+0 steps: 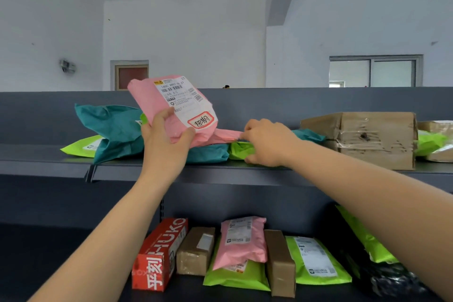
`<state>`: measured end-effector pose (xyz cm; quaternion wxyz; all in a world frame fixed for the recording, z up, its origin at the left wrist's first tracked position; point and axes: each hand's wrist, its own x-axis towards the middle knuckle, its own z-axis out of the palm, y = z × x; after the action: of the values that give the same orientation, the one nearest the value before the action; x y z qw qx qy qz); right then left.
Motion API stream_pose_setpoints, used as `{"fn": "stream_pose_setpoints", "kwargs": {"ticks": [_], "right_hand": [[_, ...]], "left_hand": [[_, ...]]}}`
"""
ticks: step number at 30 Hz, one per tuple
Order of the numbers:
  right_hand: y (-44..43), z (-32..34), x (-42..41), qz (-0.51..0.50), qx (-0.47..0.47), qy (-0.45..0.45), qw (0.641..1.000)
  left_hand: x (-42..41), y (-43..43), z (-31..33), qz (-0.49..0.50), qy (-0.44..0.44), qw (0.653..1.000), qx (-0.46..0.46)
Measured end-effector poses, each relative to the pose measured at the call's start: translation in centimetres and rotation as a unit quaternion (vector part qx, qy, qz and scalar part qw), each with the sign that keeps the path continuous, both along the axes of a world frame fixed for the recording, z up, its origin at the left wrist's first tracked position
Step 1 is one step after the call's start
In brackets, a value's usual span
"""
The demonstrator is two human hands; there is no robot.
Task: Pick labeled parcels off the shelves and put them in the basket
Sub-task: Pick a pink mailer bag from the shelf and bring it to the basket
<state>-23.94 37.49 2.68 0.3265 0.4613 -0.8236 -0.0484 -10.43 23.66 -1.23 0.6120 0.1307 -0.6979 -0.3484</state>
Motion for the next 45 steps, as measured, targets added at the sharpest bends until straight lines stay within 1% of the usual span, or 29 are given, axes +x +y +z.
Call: {"fn": "stream_pose_setpoints", "kwargs": {"ticks": [2,4,7,9,11,12,14,17,19,22,24,25,26,27,28,29,30,31,32,33,34,35,36,38,39,40,42,44,45], "right_hand": [[-0.7,-0.9,-0.3,-0.040,-0.004,0.059,0.997],[-1.2,-1.4,-0.6,-0.069,-0.026,0.066,0.995],[-1.3,-1.2,-1.0,-0.073,-0.068,0.075,0.992],[-1.0,-0.8,-1.5,-0.057,-0.117,0.028,0.991],[-0.4,0.1,-2.1,-0.035,-0.204,-0.081,0.975],[-0.1,0.6,-2.3,-0.019,-0.250,-0.146,0.957],[0.6,1.3,-2.6,0.025,-0.340,-0.254,0.905],[1.6,0.9,-1.9,0.105,-0.464,-0.351,0.807],[2.1,0.3,-1.6,0.152,-0.528,-0.380,0.744],[2.9,0.2,-0.9,0.200,-0.607,-0.393,0.662],[3.7,0.8,-0.2,0.223,-0.650,-0.375,0.622],[4.2,1.2,0.3,0.232,-0.665,-0.353,0.616],[4.7,1.6,0.8,0.242,-0.677,-0.320,0.617],[5.2,1.9,1.4,0.255,-0.683,-0.276,0.626],[5.8,2.1,2.2,0.268,-0.680,-0.223,0.645],[6.1,2.0,3.0,0.279,-0.665,-0.164,0.673],[6.2,1.8,3.8,0.298,-0.635,-0.110,0.704],[6.2,1.4,4.4,0.325,-0.589,-0.058,0.737],[6.0,0.7,4.7,0.349,-0.530,-0.005,0.773],[5.5,-0.3,4.5,0.366,-0.452,0.059,0.811],[4.9,-1.2,3.9,0.373,-0.367,0.132,0.842],[4.4,-2.1,3.2,0.370,-0.298,0.195,0.858],[3.9,-2.9,2.6,0.361,-0.259,0.229,0.866],[3.7,-4.1,2.0,0.360,-0.244,0.222,0.872],[3.8,-4.6,1.7,0.364,-0.254,0.189,0.876],[4.0,-4.9,1.7,0.361,-0.271,0.137,0.882],[4.7,-4.9,2.0,0.334,-0.331,-0.014,0.883],[5.4,-4.5,2.2,0.307,-0.381,-0.149,0.859],[5.6,-4.3,2.1,0.301,-0.390,-0.207,0.845]], "left_hand": [[0.0,0.0,-0.2,0.000,-0.007,1.000,-0.003],[0.2,-0.1,-0.4,0.001,-0.018,1.000,-0.003],[0.3,-0.4,-0.9,0.001,-0.024,1.000,0.000],[0.3,-0.5,-1.2,-0.001,-0.023,1.000,0.012],[0.2,-0.5,-1.5,-0.002,-0.027,0.999,0.019],[0.1,-0.6,-1.7,-0.003,-0.032,0.999,0.021],[-0.1,-0.7,-1.8,-0.002,-0.038,0.999,0.022],[-0.1,-0.7,-1.6,-0.002,-0.034,0.999,0.020],[-0.2,-0.6,-1.5,0.001,-0.030,0.999,0.012],[-0.4,-0.2,-1.2,0.002,-0.030,1.000,-0.007],[-0.4,0.3,-1.1,-0.001,-0.037,0.999,-0.018],[-0.4,0.6,-1.0,-0.004,-0.036,0.999,-0.022],[-0.5,0.6,-1.0,-0.009,-0.031,0.999,-0.027],[-0.5,0.8,-0.9,-0.016,-0.024,0.999,-0.031],[-0.6,0.8,-0.8,-0.030,-0.015,0.999,-0.025],[-0.6,1.2,-0.5,-0.064,-0.001,0.998,-0.009],[-0.3,2.0,-0.2,-0.120,0.015,0.992,0.029],[0.1,3.1,0.2,-0.192,0.023,0.978,0.084],[0.3,4.1,0.6,-0.275,0.025,0.951,0.139],[0.6,5.0,0.9,-0.349,0.018,0.921,0.172],[0.7,5.6,1.0,-0.399,0.015,0.898,0.185],[0.7,6.2,1.0,-0.421,0.015,0.886,0.192],[0.5,6.1,0.8,-0.425,0.022,0.883,0.196],[0.3,5.8,0.3,-0.392,0.035,0.899,0.190],[0.1,5.4,0.0,-0.381,0.039,0.904,0.188],[0.0,5.2,-0.3,-0.380,0.042,0.905,0.188],[0.0,4.9,-0.5,-0.377,0.039,0.908,0.180],[0.0,4.7,-0.6,-0.370,0.035,0.913,0.168],[-0.1,4.6,-0.6,-0.362,0.033,0.917,0.162]]}}
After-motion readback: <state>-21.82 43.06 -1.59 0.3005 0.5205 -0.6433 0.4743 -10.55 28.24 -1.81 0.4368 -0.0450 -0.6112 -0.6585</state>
